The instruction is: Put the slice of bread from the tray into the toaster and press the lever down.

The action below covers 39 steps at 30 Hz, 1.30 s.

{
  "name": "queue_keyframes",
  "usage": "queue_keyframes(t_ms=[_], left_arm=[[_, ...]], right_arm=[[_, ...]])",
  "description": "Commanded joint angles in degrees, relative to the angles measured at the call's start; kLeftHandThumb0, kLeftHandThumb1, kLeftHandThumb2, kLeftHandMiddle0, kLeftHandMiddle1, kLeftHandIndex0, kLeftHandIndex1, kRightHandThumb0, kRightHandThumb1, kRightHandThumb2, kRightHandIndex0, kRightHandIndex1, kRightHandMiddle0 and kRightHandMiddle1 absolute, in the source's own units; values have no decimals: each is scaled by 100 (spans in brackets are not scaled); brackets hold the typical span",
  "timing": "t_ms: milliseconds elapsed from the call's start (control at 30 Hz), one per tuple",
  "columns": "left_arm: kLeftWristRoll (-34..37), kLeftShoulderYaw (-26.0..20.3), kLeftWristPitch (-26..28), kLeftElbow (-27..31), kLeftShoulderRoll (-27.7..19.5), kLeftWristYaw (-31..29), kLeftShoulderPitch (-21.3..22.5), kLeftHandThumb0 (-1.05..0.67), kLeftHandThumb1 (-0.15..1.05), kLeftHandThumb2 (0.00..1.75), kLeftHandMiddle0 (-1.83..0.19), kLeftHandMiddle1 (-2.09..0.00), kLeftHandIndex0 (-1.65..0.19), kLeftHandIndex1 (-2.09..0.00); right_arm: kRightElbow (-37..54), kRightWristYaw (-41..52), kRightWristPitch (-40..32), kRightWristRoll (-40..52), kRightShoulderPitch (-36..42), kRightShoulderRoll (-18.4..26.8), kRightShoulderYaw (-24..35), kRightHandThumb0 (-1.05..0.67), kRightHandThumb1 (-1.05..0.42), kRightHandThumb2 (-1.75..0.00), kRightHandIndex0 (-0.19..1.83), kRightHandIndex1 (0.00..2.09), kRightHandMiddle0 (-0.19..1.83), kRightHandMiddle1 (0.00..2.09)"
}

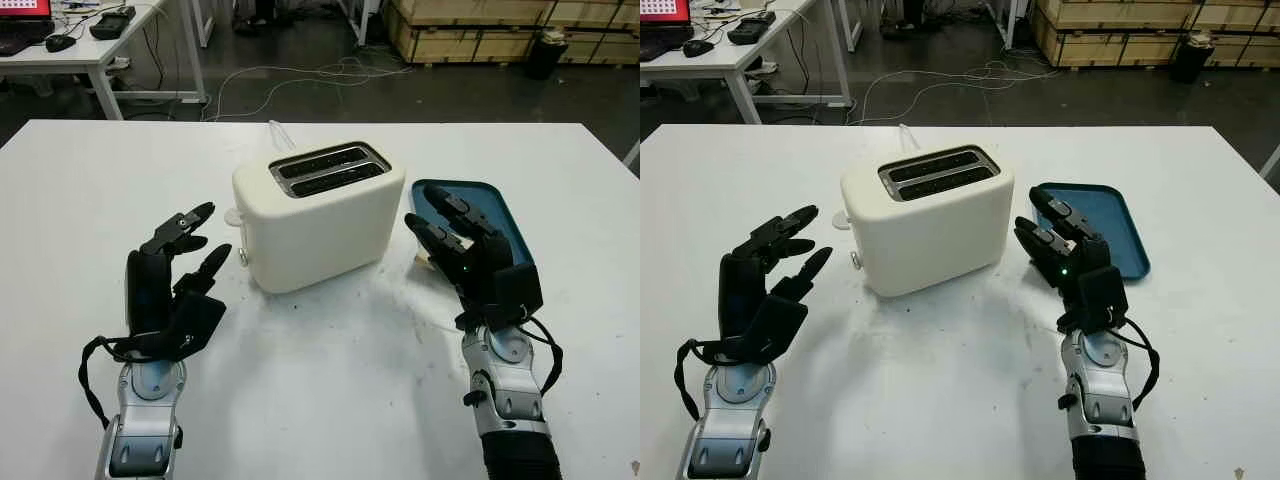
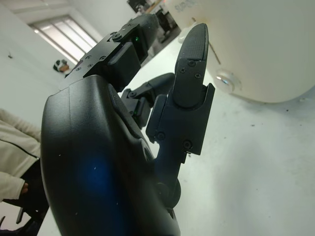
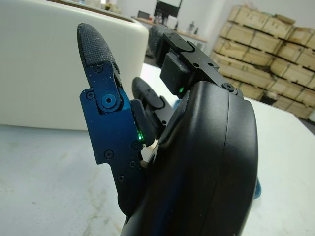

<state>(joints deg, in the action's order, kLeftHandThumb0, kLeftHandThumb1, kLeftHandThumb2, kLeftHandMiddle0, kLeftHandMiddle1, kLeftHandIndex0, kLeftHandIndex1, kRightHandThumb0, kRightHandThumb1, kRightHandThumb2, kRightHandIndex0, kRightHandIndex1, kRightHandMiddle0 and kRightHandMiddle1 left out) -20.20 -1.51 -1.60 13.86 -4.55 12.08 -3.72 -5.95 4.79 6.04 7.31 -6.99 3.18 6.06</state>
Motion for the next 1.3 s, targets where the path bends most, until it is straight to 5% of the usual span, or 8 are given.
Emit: queue_keyframes(t_ms=[0, 567, 867, 1100, 1267], left_arm=[[33, -12, -5, 15, -7, -16, 80, -58, 92, 14, -50, -91, -74, -9], [51, -11, -30, 18, 8, -9, 69, -58, 92, 14, -50, -91, -74, -8], [-3, 4, -42, -15, -10, 36, 115, -58, 92, 15, -51, -91, -74, -8], [-20, 9, -21, -5, -17, 27, 154, -58, 92, 16, -51, -91, -74, -7], [-28, 3, -8, 10, -30, 5, 162, -58, 92, 16, -52, -91, -74, -7]], right_arm=[[25, 21, 90, 34, -94, -23, 4, -65, -83, 0, 80, 1, 72, 0], [365, 56, 410, -165, 183, 131, 24, -62, -83, 0, 76, 0, 70, 0], [-79, -1779, 2332, -3216, 693, 1363, 229, -54, -84, 0, 68, 0, 64, 0], [-700, -2914, 2592, -4611, 917, 2222, 14, -54, -83, -1, 60, 0, 57, 0], [-887, -3216, 2124, -5345, 903, 2542, -332, -59, -82, 0, 49, 0, 50, 0]])
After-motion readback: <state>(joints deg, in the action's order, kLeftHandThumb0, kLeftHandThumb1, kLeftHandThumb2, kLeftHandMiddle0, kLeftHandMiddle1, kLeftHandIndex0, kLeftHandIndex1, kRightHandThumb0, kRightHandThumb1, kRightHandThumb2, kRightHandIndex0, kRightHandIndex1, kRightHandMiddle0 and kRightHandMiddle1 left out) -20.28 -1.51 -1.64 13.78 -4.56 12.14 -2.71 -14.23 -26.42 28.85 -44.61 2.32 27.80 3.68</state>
